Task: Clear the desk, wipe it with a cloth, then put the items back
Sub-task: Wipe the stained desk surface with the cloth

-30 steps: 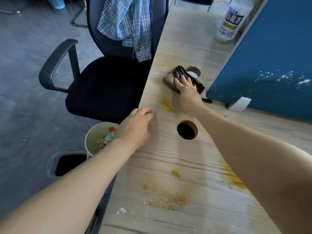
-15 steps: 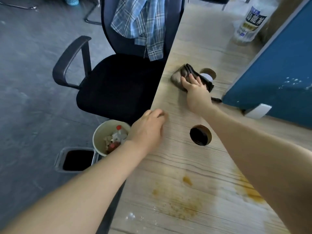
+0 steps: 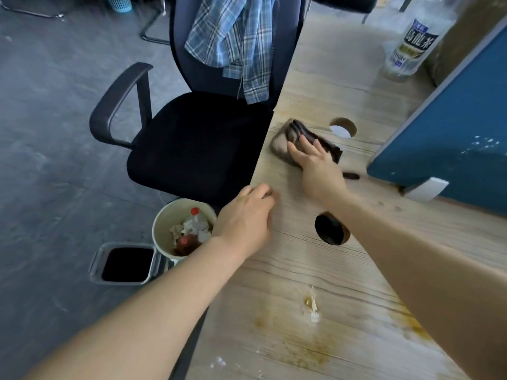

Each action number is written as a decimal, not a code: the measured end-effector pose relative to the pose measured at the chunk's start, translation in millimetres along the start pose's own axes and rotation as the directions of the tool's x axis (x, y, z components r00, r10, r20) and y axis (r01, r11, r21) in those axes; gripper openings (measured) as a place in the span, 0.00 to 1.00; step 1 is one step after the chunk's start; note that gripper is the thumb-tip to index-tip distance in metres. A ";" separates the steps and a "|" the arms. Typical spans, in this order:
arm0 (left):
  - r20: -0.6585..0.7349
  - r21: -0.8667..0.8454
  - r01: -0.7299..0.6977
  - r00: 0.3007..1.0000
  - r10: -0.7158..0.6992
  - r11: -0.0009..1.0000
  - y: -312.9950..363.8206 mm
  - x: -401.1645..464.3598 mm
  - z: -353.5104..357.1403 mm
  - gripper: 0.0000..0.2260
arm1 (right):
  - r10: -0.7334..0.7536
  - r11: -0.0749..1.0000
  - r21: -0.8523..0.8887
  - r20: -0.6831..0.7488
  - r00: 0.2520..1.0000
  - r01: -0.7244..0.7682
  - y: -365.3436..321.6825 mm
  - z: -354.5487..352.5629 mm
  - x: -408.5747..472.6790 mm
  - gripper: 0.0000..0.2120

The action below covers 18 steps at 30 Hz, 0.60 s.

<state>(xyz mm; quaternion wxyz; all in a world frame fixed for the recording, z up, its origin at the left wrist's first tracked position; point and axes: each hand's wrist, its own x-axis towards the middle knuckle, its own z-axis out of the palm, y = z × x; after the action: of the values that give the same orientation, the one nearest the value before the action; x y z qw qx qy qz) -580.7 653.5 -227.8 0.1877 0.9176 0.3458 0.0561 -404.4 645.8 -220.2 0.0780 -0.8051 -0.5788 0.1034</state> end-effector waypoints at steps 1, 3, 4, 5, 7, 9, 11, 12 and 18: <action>-0.008 0.018 -0.001 1.000 0.001 1.000 -0.4 0.0 -0.2 0.18 | -0.058 0.998 0.007 0.010 0.998 0.058 -6.6 7.2 -18.0 0.29; -0.034 0.026 -0.002 0.999 0.003 1.000 0.6 0.3 -0.6 0.16 | -0.133 0.991 0.029 0.020 0.991 0.132 -14.8 11.9 -46.2 0.27; -0.034 0.027 -0.002 0.999 0.003 1.000 1.4 0.3 -0.6 0.16 | -0.143 0.989 0.025 0.020 0.989 0.143 -13.6 11.8 -47.3 0.27; -0.026 0.032 -0.001 1.000 0.002 1.000 1.5 0.9 -0.8 0.16 | -0.151 0.989 0.013 0.022 0.988 0.151 -12.0 10.0 -39.2 0.28; -0.013 0.031 -0.002 1.000 0.002 1.000 1.9 0.7 -0.3 0.17 | -0.157 0.987 -0.027 0.062 0.986 0.159 -12.8 4.3 -11.5 0.29; -0.011 0.014 0.010 1.000 -0.010 1.000 2.3 0.2 -1.5 0.19 | -0.158 0.985 -0.049 0.088 0.983 0.163 -19.5 1.3 18.2 0.30; 0.004 0.010 0.016 1.000 -0.016 1.000 2.4 1.0 -1.0 0.20 | -0.128 0.988 -0.068 0.112 0.985 0.136 -21.4 2.6 34.7 0.30; 0.013 0.016 0.017 1.000 -0.018 1.000 1.7 1.5 -0.5 0.20 | -0.103 0.991 -0.075 0.104 0.989 0.111 -17.0 3.2 37.7 0.30; -0.004 -0.001 -0.004 1.000 0.004 1.000 -0.8 0.0 3.7 0.21 | 0.388 0.919 -0.042 -0.077 0.918 -0.392 37.0 -1.4 17.4 0.31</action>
<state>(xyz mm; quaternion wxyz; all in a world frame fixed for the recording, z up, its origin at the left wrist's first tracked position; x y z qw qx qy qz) -580.3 653.0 -231.5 0.1874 0.9181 0.3442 0.0583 -364.8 650.5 -229.2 0.0523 -0.9093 -0.4064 0.0732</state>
